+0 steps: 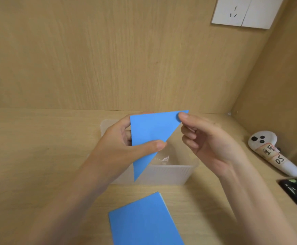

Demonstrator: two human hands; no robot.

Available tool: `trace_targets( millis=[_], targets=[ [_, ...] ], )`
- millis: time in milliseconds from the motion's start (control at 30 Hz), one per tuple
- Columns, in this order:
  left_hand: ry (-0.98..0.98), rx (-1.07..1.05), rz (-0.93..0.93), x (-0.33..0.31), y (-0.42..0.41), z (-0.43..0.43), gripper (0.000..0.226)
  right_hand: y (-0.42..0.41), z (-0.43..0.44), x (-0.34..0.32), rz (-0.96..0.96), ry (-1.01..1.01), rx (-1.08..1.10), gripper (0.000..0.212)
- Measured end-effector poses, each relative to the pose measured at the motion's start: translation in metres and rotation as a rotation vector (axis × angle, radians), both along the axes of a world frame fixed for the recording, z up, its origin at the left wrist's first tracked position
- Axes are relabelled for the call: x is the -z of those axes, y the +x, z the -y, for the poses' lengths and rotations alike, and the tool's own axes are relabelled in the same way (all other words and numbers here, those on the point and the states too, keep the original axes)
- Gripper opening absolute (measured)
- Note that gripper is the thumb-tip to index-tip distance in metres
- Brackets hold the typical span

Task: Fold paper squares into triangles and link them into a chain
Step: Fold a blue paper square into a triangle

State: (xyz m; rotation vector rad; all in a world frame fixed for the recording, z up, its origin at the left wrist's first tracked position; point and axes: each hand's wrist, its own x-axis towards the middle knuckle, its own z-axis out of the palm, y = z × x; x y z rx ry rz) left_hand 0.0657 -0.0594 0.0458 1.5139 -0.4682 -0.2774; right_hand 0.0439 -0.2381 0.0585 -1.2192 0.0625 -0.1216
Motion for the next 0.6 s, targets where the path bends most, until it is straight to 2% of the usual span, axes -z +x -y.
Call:
trace_targets(
  millis=[167,300,367,433,533,600],
  targets=[
    [0.003,-0.04,0.005,0.0,0.0,0.0,0.053,0.001,-0.002,0.0,0.002,0.026,0.017,0.02],
    [0.023,-0.081,0.01,0.001,0.001,0.0,0.057,0.004,0.011,-0.002,0.023,0.213,0.114,0.019],
    [0.016,-0.108,0.014,0.001,0.0,0.001,0.056,0.004,0.017,-0.003,0.039,0.226,0.168,0.02],
    [-0.003,-0.14,0.013,0.001,0.0,0.002,0.055,0.003,0.018,-0.002,0.039,0.194,0.183,0.02],
    [-0.021,-0.176,0.013,0.002,0.001,0.003,0.056,0.002,0.011,0.0,0.043,0.078,0.102,0.01],
    [-0.025,-0.192,0.004,0.002,0.001,0.003,0.057,-0.001,0.008,0.0,0.05,-0.062,0.029,0.029]
  ],
)
